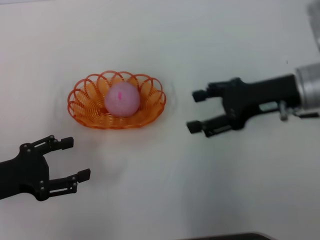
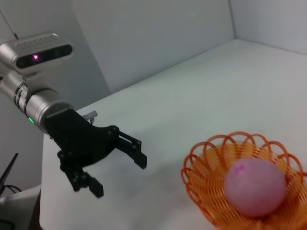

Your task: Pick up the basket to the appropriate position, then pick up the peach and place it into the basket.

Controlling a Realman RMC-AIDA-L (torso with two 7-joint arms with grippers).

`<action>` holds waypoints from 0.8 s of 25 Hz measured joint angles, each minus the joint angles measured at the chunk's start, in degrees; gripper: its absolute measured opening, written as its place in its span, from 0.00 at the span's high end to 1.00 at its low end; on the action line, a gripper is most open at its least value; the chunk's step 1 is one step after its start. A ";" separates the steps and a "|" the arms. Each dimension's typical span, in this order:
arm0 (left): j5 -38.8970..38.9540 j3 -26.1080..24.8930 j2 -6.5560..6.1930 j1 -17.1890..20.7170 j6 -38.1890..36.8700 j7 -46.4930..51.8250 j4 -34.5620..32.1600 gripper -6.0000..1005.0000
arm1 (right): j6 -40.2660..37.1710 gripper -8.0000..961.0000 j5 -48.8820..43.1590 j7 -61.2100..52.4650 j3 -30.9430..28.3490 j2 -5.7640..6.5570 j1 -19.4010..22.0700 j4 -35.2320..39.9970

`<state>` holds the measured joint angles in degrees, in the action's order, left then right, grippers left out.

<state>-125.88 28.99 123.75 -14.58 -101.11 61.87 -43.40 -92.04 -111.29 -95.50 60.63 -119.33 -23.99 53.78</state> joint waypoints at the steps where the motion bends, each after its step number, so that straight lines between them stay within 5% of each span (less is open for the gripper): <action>1: -0.01 -0.09 0.00 0.00 0.02 0.00 0.14 0.14 | -0.35 0.03 0.04 2.12 -0.78 -0.01 1.02 -0.75; 11: -1.65 0.34 -0.04 -0.27 1.13 0.01 2.58 0.14 | -0.56 0.03 -0.78 22.31 -4.74 0.00 4.80 -10.45; 20: -1.83 0.21 -0.09 -0.10 1.73 -0.27 2.89 0.14 | 1.72 0.03 -2.56 25.60 -7.73 -0.08 5.88 -11.33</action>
<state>-127.71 29.20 123.66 -14.69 -99.38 61.60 -40.51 -90.32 -113.85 -69.90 52.90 -119.40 -18.11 42.46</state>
